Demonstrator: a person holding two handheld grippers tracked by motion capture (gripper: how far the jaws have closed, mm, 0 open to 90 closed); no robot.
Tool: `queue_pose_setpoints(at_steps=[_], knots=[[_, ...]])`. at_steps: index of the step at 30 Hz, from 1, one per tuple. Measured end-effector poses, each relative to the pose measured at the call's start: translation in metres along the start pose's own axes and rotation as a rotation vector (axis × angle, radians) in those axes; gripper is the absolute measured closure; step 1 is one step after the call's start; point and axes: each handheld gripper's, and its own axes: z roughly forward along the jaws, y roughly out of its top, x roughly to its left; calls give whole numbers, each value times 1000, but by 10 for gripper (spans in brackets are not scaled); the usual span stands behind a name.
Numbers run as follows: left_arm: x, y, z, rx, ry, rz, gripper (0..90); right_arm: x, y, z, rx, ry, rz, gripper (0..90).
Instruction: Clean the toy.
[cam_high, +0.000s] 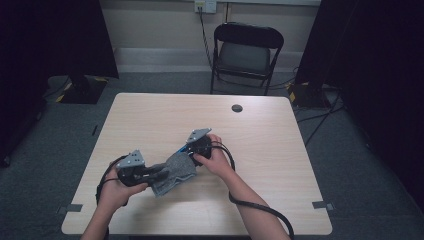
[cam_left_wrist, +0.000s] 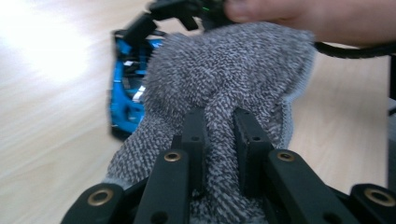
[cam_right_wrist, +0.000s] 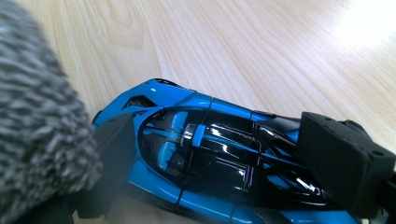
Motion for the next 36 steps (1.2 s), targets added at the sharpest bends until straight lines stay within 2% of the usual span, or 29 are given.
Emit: queue_pose_setpoints(at_steps=[8, 11, 14, 17, 18, 21, 23, 24, 27, 28, 30, 32, 33, 36], knots=[[-6, -5, 11, 37, -79, -13, 768, 0, 0, 0, -1, -1, 0, 116], [-7, -6, 11, 43, -83, -5, 769, 0, 0, 0, 4, 1, -2, 116], [-6, -9, 13, 68, -107, -10, 771, 0, 1, 0, 5, 1, -2, 115], [-6, -10, 11, 64, -94, -19, 770, 0, 0, 0, 2, 0, -2, 115], [-8, -10, 6, 48, -94, -13, 771, 0, 0, 0, 0, -2, -1, 115], [-11, -12, -1, 47, -99, 0, 771, 0, 0, 0, 3, 0, -1, 116], [-15, -16, -5, 55, -111, 13, 773, 0, 1, 0, 7, 1, -3, 116], [-18, -22, -7, 87, -111, 42, 773, 0, 1, 0, 7, 2, -3, 115], [-17, -27, -5, 93, -108, 33, 773, 0, 1, 0, 7, 0, -2, 115], [-16, -31, 0, 118, -117, 37, 774, 0, 1, 0, 7, -1, 0, 115], [-16, -33, 6, 153, -103, 53, 774, 0, 1, 0, 7, -3, 1, 114], [-14, -34, 11, 161, -85, 49, 772, 0, 1, 0, 9, -5, 2, 115], [-12, -34, 13, 160, -65, 50, 771, 0, 1, 0, 9, -4, 2, 115], [-7, -31, 19, 198, 3, 66, 768, 0, 1, 0, 5, -3, 0, 115]])
